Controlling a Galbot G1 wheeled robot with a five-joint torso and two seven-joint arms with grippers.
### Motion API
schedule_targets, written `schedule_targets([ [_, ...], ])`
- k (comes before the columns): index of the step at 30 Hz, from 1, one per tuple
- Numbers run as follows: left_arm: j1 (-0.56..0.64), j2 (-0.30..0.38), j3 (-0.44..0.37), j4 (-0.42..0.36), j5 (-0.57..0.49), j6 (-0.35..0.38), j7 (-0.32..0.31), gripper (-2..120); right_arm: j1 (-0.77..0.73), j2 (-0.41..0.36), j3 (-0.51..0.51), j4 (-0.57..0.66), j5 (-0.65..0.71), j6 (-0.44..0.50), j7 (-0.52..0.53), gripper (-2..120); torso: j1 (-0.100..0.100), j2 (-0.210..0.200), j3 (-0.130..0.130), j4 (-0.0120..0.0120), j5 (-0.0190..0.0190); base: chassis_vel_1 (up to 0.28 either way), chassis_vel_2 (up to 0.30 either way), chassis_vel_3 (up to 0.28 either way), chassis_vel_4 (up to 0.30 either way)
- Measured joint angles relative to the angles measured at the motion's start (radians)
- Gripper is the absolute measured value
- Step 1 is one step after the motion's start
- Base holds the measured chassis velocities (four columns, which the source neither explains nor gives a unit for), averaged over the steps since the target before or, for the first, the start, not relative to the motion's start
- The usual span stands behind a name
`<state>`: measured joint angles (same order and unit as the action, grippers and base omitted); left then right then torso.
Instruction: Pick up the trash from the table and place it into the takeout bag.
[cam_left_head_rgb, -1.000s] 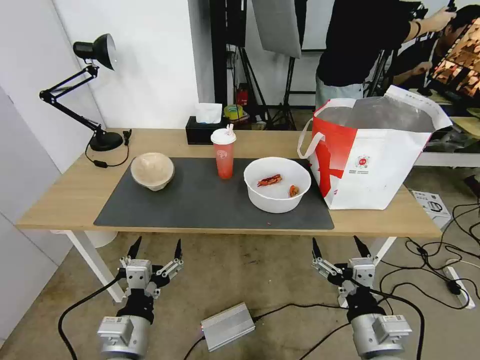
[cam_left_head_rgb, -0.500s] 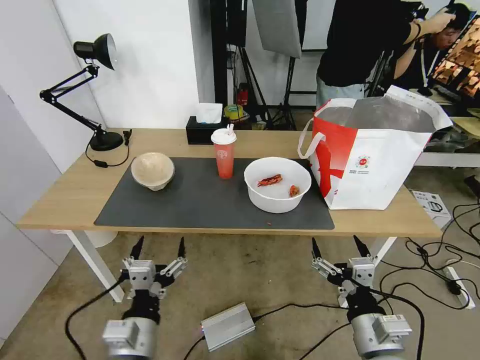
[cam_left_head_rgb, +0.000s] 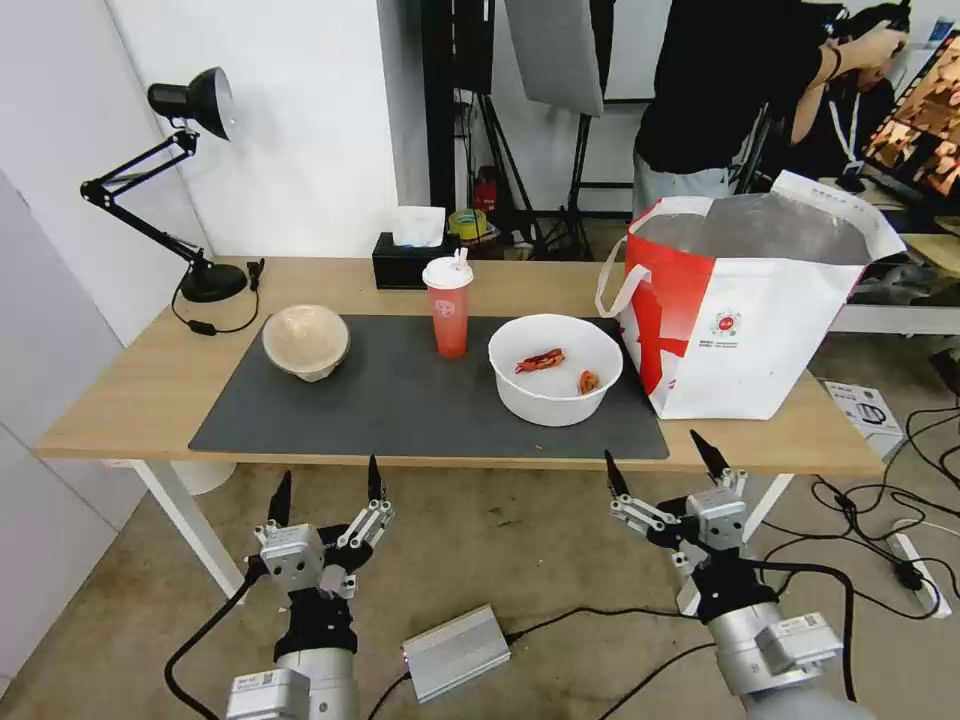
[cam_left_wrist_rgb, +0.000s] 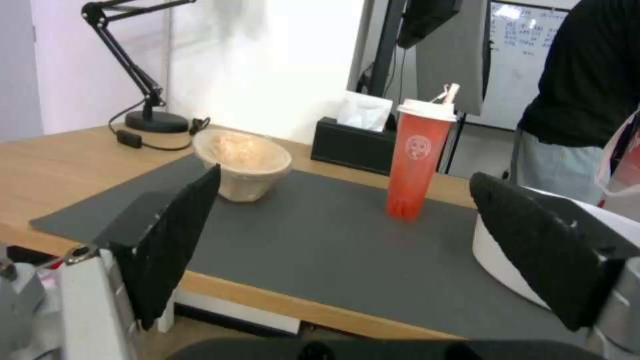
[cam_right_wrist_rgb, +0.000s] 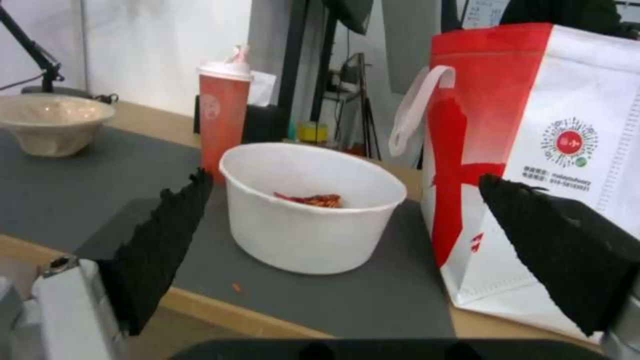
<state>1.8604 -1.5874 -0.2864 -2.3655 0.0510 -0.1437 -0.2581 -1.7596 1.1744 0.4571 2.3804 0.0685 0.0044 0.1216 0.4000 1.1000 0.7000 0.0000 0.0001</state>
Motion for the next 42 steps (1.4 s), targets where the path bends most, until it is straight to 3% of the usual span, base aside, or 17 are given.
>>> schedule_targets([
  [8,0.0,0.013,-0.005,0.003,-0.009,0.003,0.008,100,0.001,0.003,-0.009,-0.008,-0.011,0.0,-0.005,100,0.0,0.0,0.0,0.0,0.0,0.0,0.0,0.0,0.0],
  [12,0.003,0.022,-0.012,0.003,-0.015,0.013,0.014,100,0.016,-0.022,0.008,-0.009,0.049,0.0,-0.042,100,0.0,0.0,0.0,-0.0001,-0.0001,0.0,0.0,0.0,0.0],
  [16,0.011,0.032,-0.021,-0.006,-0.024,0.027,0.021,100,0.07,-0.119,0.035,-0.016,0.135,0.001,-0.096,100,0.0,0.0,0.0,-0.0001,0.0,0.0,0.0,0.0,0.0],
  [18,0.011,0.032,-0.021,-0.007,-0.024,0.027,0.022,100,0.073,-0.125,0.036,-0.017,0.139,0.001,-0.097,100,0.0,0.0,0.0,-0.0001,0.0001,0.0,0.0,0.0,0.0],
  [20,0.019,0.033,-0.024,-0.011,-0.026,0.029,0.024,100,0.113,-0.224,0.053,-0.029,0.189,0.001,-0.121,100,0.0,0.0,0.0,-0.0001,0.0001,0.0,0.0,0.0,0.0],
  [22,0.02,0.033,-0.025,-0.012,-0.027,0.029,0.024,100,0.122,-0.245,0.056,-0.032,0.198,0.001,-0.127,100,0.0,0.0,0.0,0.0001,-0.0001,0.0,0.0,0.0,0.0],
  [24,0.024,0.03,-0.029,-0.013,-0.026,0.029,0.024,100,0.165,-0.33,0.064,-0.042,0.246,0.001,-0.143,100,0.0,0.0,0.0,0.0,0.0,0.0,0.0,0.0,0.0],
  [25,0.024,0.03,-0.029,-0.013,-0.026,0.029,0.024,100,0.165,-0.33,0.064,-0.042,0.246,0.001,-0.143,100,0.0,0.0,0.0,0.0,0.0,0.0,0.0,0.0,0.0],
  [28,0.026,0.025,-0.034,-0.014,-0.026,0.029,0.022,100,0.238,-0.427,0.06,-0.061,0.32,-0.006,-0.157,100,0.0,0.0,0.0,0.0001,0.0,0.0,0.0,0.0,0.0],
  [34,0.026,0.021,-0.043,-0.014,-0.026,0.029,0.022,100,0.333,-0.493,0.037,-0.091,0.387,-0.01,-0.18,100,0.0,0.0,0.0,0.0001,0.0001,0.0,0.0,0.0,0.0],
  [42,0.024,0.011,-0.053,-0.016,-0.032,0.028,0.022,100,0.564,-0.63,-0.053,-0.186,0.524,-0.01,-0.314,100,0.0,0.0,0.0,-0.0001,0.0,0.0,0.0,0.0,0.0],
])
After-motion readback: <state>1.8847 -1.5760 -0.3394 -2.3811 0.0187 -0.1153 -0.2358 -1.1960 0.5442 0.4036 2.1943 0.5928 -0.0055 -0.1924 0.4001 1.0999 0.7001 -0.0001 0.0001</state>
